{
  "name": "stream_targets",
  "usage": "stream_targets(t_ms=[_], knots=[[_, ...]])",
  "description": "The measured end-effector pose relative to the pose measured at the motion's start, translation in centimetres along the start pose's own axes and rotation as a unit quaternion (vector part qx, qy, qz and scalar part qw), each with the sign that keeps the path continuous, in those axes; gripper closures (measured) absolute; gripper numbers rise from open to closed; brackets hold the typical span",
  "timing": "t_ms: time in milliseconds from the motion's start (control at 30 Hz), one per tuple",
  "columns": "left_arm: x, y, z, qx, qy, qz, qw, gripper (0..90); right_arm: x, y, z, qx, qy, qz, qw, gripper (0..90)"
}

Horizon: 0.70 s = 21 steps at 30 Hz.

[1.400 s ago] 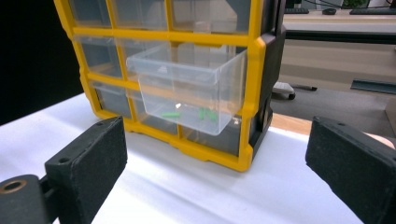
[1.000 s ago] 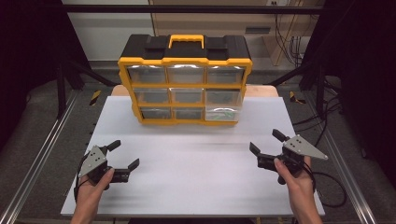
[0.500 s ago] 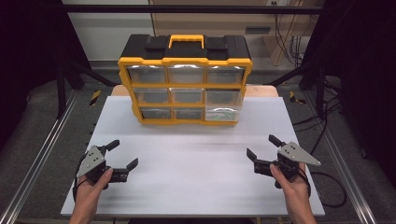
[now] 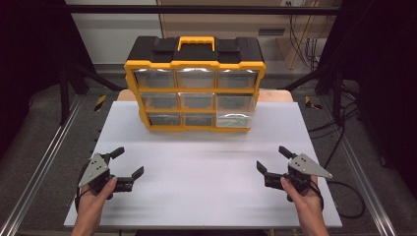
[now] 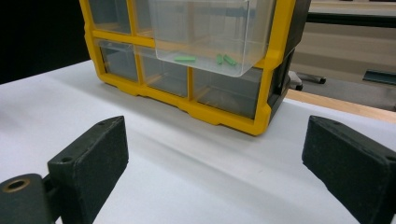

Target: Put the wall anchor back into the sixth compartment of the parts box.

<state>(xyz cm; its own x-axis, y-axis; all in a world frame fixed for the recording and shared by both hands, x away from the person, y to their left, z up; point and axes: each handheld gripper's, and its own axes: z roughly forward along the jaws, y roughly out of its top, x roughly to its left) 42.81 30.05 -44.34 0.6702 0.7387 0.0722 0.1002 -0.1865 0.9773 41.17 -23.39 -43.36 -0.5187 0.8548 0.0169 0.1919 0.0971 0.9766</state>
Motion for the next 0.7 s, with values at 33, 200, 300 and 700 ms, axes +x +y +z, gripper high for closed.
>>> stream_targets(t_ms=[33,200,300,700], knots=[[0.0,0.0,0.0,0.000,0.000,0.000,1.0000,1.3,0.0,-0.1,0.0,0.000,0.001,0.001,1.0000,7.4],[0.0,0.0,0.0,-0.003,-0.004,0.002,1.0000,1.2,0.0,-0.6,0.2,-0.001,0.004,0.004,1.0000,6.7],[0.0,0.0,0.0,-0.004,-0.006,0.003,1.0000,1.2,0.1,-1.0,0.3,0.002,0.015,0.002,0.9999,6.0],[0.2,-0.2,0.1,-0.011,-0.012,-0.016,0.9997,0.9,0.7,-2.7,1.5,-0.004,0.059,0.001,0.9983,5.6]])
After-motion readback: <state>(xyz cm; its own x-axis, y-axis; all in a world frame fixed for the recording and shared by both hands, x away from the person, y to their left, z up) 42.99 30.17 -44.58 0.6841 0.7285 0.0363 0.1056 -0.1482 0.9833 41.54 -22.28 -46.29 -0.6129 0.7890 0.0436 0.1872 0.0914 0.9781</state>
